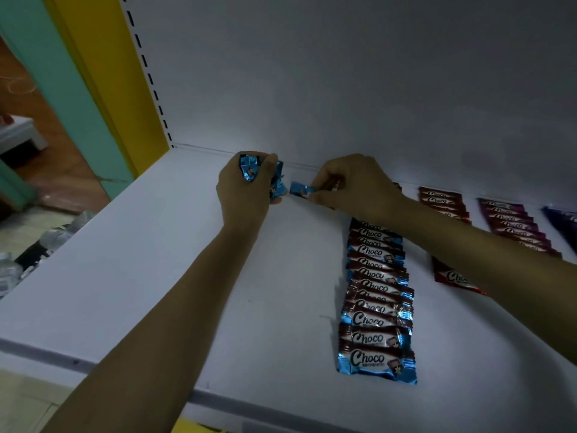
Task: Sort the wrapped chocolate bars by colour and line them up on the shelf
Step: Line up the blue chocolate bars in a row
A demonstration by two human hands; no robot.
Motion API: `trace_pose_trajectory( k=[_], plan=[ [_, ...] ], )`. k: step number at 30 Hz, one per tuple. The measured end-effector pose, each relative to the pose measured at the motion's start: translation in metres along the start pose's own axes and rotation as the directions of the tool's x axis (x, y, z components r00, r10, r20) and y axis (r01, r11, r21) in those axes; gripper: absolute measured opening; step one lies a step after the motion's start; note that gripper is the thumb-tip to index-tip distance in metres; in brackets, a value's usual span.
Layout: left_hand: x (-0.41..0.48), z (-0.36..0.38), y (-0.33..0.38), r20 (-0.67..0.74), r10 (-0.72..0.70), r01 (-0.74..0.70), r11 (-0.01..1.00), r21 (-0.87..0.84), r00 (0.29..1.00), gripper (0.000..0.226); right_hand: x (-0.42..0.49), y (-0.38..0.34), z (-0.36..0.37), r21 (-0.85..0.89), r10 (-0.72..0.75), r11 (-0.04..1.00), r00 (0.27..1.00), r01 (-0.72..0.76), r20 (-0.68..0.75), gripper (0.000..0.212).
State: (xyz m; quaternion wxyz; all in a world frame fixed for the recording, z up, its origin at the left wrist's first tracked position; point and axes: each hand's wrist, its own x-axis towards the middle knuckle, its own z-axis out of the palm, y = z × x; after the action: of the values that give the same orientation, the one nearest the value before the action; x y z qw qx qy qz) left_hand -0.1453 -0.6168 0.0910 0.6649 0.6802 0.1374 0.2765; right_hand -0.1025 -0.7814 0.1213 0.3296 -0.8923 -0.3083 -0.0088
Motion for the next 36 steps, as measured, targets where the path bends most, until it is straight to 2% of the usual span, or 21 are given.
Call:
trace_pose_trajectory(
  k=[2,4,8,13,17,21,24,26,29,32,36],
  plan=[
    [0.001,-0.001,-0.001,-0.029,-0.022,0.022,1.0,-0.007,0.999,0.009,-0.003,0.003,0.006,-0.222,-0.1,0.97,0.995,0.102,0.018,0.011],
    [0.002,0.0,-0.002,-0.023,-0.02,0.019,1.0,-0.02,1.0,0.008,-0.006,0.002,0.008,-0.318,-0.133,0.936,0.989,0.148,0.07,0.015],
    [-0.001,0.002,0.0,-0.001,-0.002,0.002,0.999,-0.051,1.0,0.01,-0.004,0.0,0.001,-0.21,-0.163,0.955,0.963,0.209,0.216,0.015],
    [0.0,0.001,-0.004,0.026,-0.027,0.029,0.997,-0.066,0.999,0.006,0.004,0.007,-0.015,-0.127,-0.056,0.99,0.994,0.068,0.097,0.017],
    [-0.002,0.001,-0.006,0.092,0.02,-0.018,0.999,-0.03,0.996,0.013,0.004,0.01,-0.016,-0.181,0.0,0.983,0.988,0.028,0.157,0.021],
    [-0.002,0.001,-0.008,0.101,0.067,-0.07,0.997,0.025,0.993,0.018,0.0,0.005,-0.003,-0.267,-0.06,0.954,0.962,0.134,0.266,0.039],
    [-0.002,0.0,-0.008,0.084,0.054,-0.054,0.999,-0.009,0.995,0.014,-0.001,0.003,0.004,-0.278,-0.157,0.932,0.951,0.232,0.267,0.024],
    [-0.001,0.0,-0.007,0.048,0.037,-0.034,0.998,-0.047,0.998,0.014,0.002,0.003,0.001,-0.234,-0.131,0.954,0.963,0.187,0.234,0.02],
    [0.0,-0.001,-0.005,0.009,-0.02,0.021,0.994,-0.109,1.0,0.015,0.007,0.001,-0.008,-0.091,-0.009,0.995,0.97,0.032,0.244,0.016],
    [-0.002,0.0,-0.003,0.0,-0.065,0.064,0.985,-0.163,0.998,0.017,0.009,0.003,-0.01,-0.105,0.007,0.994,0.966,0.021,0.26,0.015],
    [-0.003,0.0,-0.002,0.015,-0.053,0.055,0.985,-0.163,0.998,0.018,0.009,0.003,-0.008,-0.111,0.037,0.994,0.964,-0.008,0.262,0.02]
  ],
)
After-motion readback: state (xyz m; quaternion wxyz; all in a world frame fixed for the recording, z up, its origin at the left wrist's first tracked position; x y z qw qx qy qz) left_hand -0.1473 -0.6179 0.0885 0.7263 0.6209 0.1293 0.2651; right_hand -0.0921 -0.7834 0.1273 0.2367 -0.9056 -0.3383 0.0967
